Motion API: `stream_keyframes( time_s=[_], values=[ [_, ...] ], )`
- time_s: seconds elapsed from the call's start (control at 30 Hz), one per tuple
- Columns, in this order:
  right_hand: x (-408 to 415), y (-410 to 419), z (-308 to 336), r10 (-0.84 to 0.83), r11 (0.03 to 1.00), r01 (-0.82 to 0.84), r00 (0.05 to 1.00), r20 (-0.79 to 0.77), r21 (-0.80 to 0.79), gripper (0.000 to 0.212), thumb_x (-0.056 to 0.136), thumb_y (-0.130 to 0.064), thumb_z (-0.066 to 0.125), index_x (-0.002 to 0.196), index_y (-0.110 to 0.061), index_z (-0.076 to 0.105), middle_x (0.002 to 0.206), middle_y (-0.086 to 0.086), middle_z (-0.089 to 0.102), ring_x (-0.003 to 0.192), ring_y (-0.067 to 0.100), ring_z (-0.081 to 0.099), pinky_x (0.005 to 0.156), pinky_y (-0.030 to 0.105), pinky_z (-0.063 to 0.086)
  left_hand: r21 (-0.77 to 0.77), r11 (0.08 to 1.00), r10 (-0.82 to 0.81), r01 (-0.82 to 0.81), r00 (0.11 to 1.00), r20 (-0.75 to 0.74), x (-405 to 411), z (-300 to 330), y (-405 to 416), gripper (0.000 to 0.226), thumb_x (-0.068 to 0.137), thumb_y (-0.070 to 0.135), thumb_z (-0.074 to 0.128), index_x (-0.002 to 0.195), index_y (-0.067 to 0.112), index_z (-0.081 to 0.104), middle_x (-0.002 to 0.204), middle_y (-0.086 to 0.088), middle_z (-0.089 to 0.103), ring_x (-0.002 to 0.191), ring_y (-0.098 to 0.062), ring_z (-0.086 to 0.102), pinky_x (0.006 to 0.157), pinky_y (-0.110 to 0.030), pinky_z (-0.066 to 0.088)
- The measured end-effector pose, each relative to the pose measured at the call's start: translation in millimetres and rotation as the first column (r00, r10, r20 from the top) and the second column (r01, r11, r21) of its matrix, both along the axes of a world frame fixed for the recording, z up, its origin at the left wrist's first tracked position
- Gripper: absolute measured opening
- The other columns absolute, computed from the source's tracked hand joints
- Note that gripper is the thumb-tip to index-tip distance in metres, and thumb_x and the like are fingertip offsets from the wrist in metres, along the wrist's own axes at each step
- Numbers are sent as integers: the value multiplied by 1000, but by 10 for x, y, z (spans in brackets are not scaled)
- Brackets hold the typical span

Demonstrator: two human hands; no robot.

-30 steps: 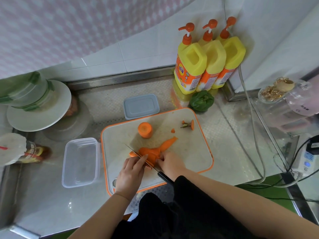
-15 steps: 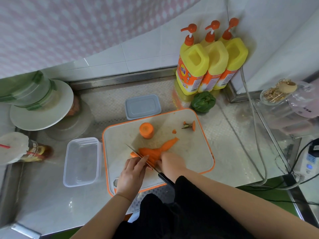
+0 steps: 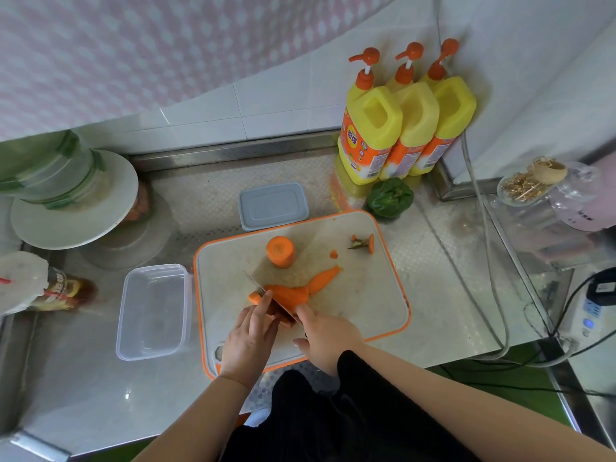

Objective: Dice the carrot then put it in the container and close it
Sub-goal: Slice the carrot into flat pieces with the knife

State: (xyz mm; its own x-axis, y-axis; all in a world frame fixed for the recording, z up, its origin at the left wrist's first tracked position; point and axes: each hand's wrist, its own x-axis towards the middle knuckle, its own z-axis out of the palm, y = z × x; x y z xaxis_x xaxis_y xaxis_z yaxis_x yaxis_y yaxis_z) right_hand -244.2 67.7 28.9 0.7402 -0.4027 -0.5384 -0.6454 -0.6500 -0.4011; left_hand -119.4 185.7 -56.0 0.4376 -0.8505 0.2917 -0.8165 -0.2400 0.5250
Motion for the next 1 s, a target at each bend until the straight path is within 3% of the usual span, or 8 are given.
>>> stream_keyframes(
  time_s=[0.2,0.33,0.47,0.57,0.7,0.8,0.9,1.0],
  values=[
    [-21,3,-26,9,998,-11,999,43,64,45,96,-29,47,136,-32,28,86,1,56,83,28,62,67,34,43,-3,999,-36,37,998,48,32,-69,10,42,106,41,28,128,12,49,98,-12,68,96,-21,54,62,-39,60],
    [-16,-33,-39,45,998,-45,999,-17,-32,49,96,-44,47,138,-27,29,108,5,62,97,28,62,73,34,41,13,999,-42,41,997,59,54,-110,21,41,106,41,28,124,13,51,101,-13,68,95,-25,58,66,-39,60],
    [-3,-18,-18,38,999,-38,996,-82,-1,55,99,-42,42,146,-24,22,109,7,66,99,29,63,80,37,46,17,999,-41,40,998,51,47,-90,19,44,106,42,27,128,12,49,99,-11,68,94,-23,57,63,-38,59],
    [-15,-6,-57,6,1000,-8,997,-72,-28,41,101,-34,38,136,-15,32,103,9,66,93,31,64,75,38,46,0,1000,-30,30,999,19,20,-63,13,41,101,37,40,129,8,47,96,-10,67,92,-20,56,60,-35,56],
    [-21,-45,-85,-85,996,87,987,-139,8,33,100,-26,39,128,-9,39,110,11,64,102,31,61,81,38,46,-23,998,63,-66,992,-105,-18,-46,25,28,88,32,51,109,13,49,93,-8,66,82,-21,62,56,-32,55],
    [1,-64,-69,-132,990,137,984,-115,38,29,98,-26,43,121,-10,46,111,10,63,103,29,60,83,37,46,-8,1000,17,-17,999,-42,7,-107,27,21,93,31,49,97,13,60,92,-3,63,87,-19,58,63,-35,55],
    [20,-44,-86,-128,991,131,987,-96,23,27,99,-27,44,120,-11,47,113,9,63,105,28,60,88,37,46,-42,999,-26,26,1000,-1,44,-155,33,38,101,34,44,91,10,72,96,-2,65,92,-19,59,76,-29,52],
    [28,-32,-114,-126,990,133,982,-142,40,25,101,-24,41,118,-10,52,115,10,62,108,26,59,90,34,45,-52,998,-19,21,999,32,61,-143,22,26,94,25,52,90,10,74,95,-2,66,90,-18,61,77,-28,53]
  ],
)
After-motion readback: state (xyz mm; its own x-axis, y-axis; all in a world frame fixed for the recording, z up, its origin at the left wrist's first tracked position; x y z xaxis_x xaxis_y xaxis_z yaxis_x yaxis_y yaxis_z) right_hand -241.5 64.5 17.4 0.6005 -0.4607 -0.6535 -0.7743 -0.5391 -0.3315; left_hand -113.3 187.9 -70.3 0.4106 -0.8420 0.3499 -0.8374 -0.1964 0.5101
